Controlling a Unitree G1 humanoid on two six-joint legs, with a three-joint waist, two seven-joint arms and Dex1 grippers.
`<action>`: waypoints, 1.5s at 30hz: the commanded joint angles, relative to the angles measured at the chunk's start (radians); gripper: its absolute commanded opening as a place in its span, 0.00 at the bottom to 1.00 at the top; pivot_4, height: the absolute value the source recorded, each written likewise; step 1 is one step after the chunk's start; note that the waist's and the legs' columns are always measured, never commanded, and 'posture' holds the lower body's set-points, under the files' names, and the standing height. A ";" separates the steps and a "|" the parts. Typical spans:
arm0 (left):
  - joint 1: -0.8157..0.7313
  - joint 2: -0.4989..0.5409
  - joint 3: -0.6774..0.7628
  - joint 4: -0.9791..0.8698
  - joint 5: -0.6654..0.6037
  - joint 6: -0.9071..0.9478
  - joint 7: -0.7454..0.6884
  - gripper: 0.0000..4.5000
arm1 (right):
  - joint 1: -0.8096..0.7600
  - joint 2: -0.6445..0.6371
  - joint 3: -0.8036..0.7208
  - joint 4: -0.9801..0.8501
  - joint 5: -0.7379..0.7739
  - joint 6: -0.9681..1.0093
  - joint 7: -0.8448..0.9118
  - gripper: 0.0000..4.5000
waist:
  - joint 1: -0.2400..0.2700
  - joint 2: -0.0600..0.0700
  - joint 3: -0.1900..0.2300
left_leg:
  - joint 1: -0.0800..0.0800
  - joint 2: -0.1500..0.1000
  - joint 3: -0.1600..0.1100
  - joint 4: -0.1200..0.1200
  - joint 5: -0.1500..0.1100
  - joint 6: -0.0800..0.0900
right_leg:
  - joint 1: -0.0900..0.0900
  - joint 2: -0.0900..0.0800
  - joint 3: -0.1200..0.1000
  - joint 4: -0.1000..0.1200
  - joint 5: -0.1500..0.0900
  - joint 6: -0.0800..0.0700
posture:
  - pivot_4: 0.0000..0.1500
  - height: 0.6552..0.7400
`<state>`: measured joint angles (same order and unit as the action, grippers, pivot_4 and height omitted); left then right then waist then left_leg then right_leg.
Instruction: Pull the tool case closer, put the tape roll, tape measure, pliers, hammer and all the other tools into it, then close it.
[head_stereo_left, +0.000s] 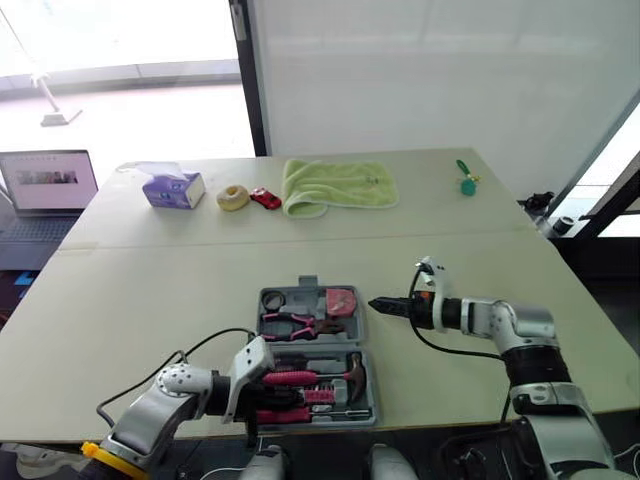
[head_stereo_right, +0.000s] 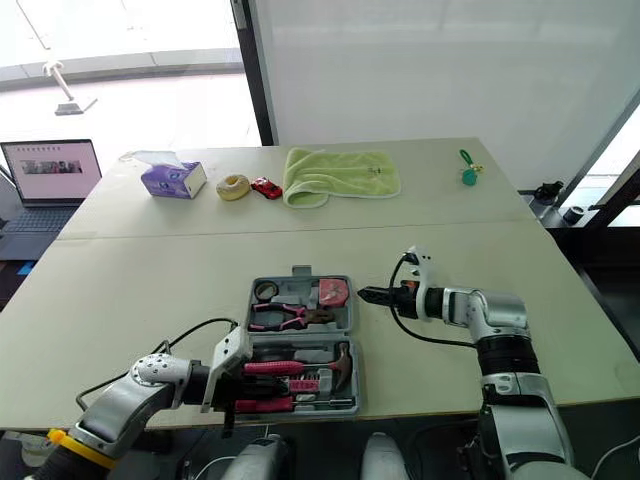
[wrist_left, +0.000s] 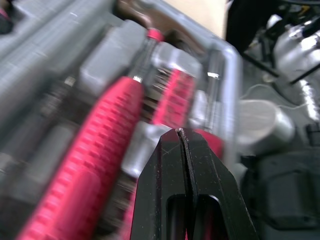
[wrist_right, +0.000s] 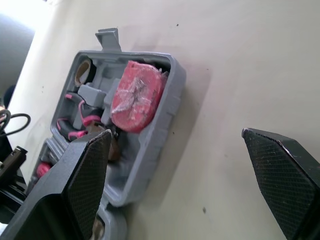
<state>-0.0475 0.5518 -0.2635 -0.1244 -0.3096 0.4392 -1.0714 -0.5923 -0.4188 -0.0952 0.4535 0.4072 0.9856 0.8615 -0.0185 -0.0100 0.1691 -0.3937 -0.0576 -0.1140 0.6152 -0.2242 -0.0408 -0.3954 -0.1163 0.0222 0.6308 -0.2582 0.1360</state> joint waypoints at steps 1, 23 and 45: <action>0.016 0.001 0.008 -0.034 -0.009 -0.007 0.014 0.00 | -0.053 0.033 0.010 0.086 -0.003 -0.051 0.000 0.98 | -0.001 0.000 0.000 | 0.000 0.000 0.000 0.000 0.000 0.000 | 0.000 0.000 0.000 0.000 0.000 0.000 | 1.00 0.97; 0.112 0.070 -0.040 0.047 0.121 -0.111 0.091 0.00 | -0.256 0.168 -0.068 0.513 0.037 -0.189 0.233 0.98 | -0.026 0.006 -0.003 | 0.003 0.000 0.000 -0.003 0.000 0.000 | 0.001 0.002 0.000 0.001 0.000 0.000 | 1.00 0.97; 0.073 0.285 0.577 0.309 -0.210 -0.032 0.018 0.00 | -0.007 0.027 -0.070 -0.178 0.369 0.252 0.394 0.98 | -0.023 0.007 0.000 | -0.002 0.001 -0.001 -0.003 0.000 0.000 | -0.006 0.000 0.000 0.002 -0.001 -0.001 | 1.00 0.97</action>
<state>0.0368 0.8293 0.3014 0.1937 -0.5143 0.4253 -1.0403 -0.6110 -0.3830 -0.1629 0.3777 0.6985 1.1748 1.2370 -0.0417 -0.0026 0.1687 -0.3968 -0.0567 -0.1155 0.6125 -0.2243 -0.0408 -0.4013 -0.1169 0.0224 0.6324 -0.2586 0.1355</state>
